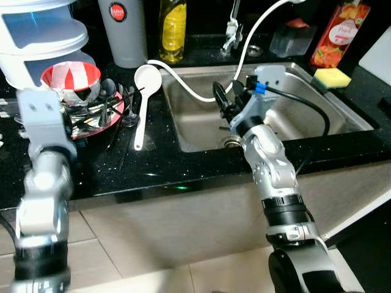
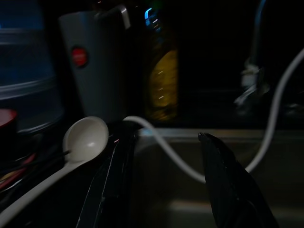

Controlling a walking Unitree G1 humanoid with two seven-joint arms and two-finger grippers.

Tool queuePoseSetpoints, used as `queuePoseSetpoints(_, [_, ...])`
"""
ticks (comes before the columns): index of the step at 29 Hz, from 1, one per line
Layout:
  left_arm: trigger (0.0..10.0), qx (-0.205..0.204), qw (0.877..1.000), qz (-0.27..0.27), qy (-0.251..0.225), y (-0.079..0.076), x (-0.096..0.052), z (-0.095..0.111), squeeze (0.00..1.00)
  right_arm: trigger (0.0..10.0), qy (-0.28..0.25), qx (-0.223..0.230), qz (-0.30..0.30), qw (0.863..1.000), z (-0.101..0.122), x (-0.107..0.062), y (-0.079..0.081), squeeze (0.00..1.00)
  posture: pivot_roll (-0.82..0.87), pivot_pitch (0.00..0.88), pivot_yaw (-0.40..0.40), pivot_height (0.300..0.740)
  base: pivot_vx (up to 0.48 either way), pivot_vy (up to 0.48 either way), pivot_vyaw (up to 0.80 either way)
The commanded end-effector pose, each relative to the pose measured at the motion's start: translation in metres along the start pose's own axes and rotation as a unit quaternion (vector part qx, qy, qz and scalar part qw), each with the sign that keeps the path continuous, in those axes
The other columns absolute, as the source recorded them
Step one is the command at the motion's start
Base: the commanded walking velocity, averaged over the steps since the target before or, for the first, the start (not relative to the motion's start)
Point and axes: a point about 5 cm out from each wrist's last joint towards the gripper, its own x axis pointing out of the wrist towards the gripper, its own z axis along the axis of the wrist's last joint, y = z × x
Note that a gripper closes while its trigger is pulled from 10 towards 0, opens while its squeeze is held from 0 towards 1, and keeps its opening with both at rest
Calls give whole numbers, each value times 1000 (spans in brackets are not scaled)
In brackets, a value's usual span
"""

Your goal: Kitchen organization

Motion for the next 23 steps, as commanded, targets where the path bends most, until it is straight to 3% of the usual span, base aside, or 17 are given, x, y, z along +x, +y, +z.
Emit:
queuePoseSetpoints(1, [10000,-27,998,-7,54,-2,2,-9,0,10000,-17,-7,-38,999,12,2,-21,0,41,0,-2,740,0,0,0])
queuePoseSetpoints(6, [10000,-14,998,-12,53,-7,-4,-6,0,10000,-24,-16,-52,998,17,1,-31,0,34,0,9,740,0,0,0])
queuePoseSetpoints(7, [10000,6,999,-7,51,-7,-9,-7,314,10000,-23,-19,-57,998,16,-1,-34,0,40,0,8,740,0,0,0])
queuePoseSetpoints(8, [10000,6,999,-7,51,-7,-9,-7,314,10000,-23,-19,-57,998,16,-1,-34,0,40,0,8,740,0,0,0])
queuePoseSetpoints(9, [10000,22,999,-2,47,-6,-13,-7,1000,10000,-20,-20,-61,998,15,-3,-36,0,52,0,3,740,0,0,0])
queuePoseSetpoints(14, [10000,24,999,3,24,-4,-10,0,1000,10000,-12,-16,-61,998,9,-4,-34,0,68,0,-1,740,0,0,0])
queuePoseSetpoints(15, [10000,9,1000,14,11,-2,0,8,1000,10000,-11,-11,-55,998,7,-2,-30,0,74,0,-2,740,0,0,0])
queuePoseSetpoints(16, [10000,9,1000,14,11,-2,0,8,1000,10000,-11,-11,-55,998,7,-2,-30,0,74,0,-2,740,0,0,0])
queuePoseSetpoints(18, [10000,-14,999,51,-2,6,22,20,1000,10000,-11,-5,-47,999,6,1,-24,0,65,0,1,740,0,0,0])
queuePoseSetpoints(23, [10000,-39,995,88,8,17,44,26,1000,10000,-11,-3,-44,999,5,0,-22,0,56,0,3,740,0,0,0])
